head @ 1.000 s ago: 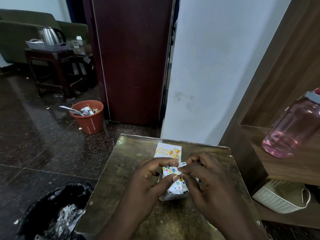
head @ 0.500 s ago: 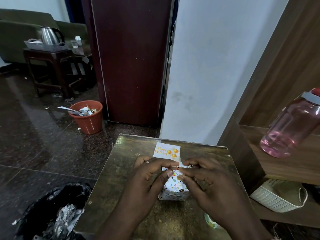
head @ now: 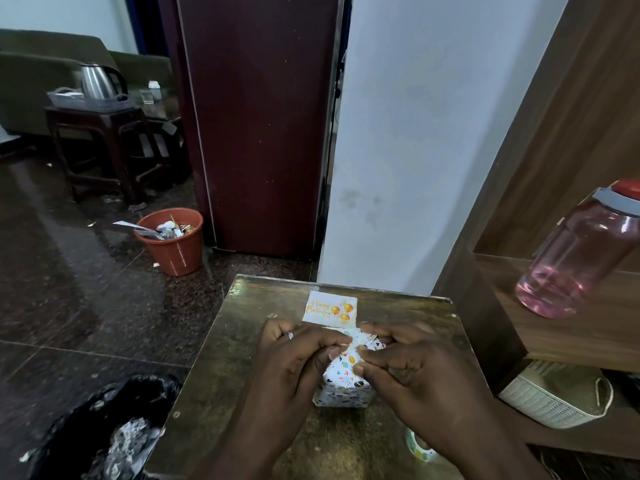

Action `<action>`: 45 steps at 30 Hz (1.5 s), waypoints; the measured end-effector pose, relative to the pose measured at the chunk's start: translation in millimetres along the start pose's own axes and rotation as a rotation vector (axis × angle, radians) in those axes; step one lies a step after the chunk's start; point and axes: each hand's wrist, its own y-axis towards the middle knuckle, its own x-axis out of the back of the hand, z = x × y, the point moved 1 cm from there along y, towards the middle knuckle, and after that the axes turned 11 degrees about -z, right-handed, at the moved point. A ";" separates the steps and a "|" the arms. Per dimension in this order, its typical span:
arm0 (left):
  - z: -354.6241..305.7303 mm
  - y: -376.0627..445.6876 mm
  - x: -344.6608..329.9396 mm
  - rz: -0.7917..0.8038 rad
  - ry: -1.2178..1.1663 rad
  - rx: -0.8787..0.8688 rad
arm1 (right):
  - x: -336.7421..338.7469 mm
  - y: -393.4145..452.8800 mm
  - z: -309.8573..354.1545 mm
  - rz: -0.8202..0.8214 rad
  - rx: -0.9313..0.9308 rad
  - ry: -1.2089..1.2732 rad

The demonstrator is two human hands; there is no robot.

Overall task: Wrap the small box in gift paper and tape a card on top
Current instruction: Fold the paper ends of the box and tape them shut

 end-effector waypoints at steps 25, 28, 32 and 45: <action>2.2 -6.4 5.9 0.068 -0.143 0.123 | -4.4 -2.7 -3.9 -0.007 -0.358 0.302; 2.2 -5.7 5.7 0.065 -0.163 0.128 | -3.0 -4.0 -3.9 0.044 -0.436 0.320; 1.5 -6.1 6.1 0.041 -0.121 0.107 | 7.7 -4.1 -9.6 -0.075 -0.461 0.269; 0.0 -9.5 -1.9 -0.015 -0.091 0.062 | 24.6 -18.3 -68.0 0.151 -0.668 -0.228</action>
